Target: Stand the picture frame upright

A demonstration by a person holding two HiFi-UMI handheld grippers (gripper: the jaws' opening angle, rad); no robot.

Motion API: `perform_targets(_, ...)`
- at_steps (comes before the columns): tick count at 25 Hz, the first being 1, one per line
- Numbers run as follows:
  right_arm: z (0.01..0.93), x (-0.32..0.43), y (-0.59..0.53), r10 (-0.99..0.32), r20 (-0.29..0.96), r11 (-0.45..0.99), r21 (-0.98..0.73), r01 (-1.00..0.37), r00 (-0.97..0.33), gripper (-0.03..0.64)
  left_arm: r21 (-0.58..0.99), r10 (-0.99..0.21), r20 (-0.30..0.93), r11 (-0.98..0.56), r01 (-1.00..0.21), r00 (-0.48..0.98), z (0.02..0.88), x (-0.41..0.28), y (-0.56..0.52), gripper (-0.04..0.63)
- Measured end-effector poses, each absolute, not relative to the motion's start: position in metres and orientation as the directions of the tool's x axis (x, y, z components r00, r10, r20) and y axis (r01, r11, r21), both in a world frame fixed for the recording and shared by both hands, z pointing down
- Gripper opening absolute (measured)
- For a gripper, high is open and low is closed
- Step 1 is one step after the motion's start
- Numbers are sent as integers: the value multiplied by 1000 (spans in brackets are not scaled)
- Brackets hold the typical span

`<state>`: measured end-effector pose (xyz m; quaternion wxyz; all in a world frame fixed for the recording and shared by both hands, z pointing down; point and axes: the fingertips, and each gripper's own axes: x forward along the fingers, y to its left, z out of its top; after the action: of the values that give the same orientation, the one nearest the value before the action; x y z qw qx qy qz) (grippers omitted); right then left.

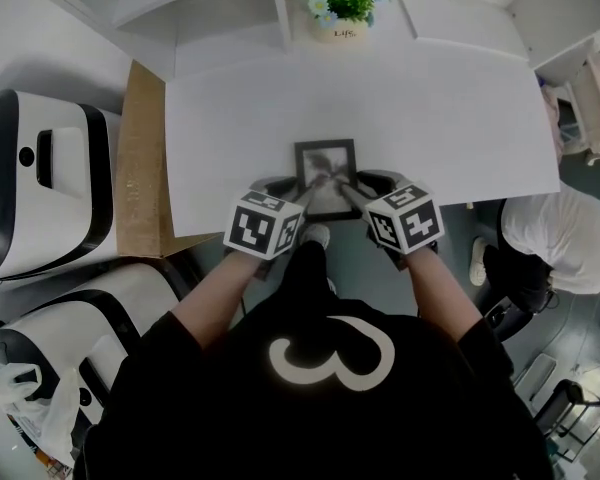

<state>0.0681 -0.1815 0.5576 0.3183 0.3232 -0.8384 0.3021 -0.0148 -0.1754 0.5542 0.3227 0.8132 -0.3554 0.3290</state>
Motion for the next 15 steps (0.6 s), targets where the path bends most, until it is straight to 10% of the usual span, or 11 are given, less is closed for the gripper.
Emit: perform_targets(15, 557, 63, -126, -325, 725, 631, -312, -711, -607, 141, 301, -372, 770, -505, -809, 519, 553, -19, -117, 143)
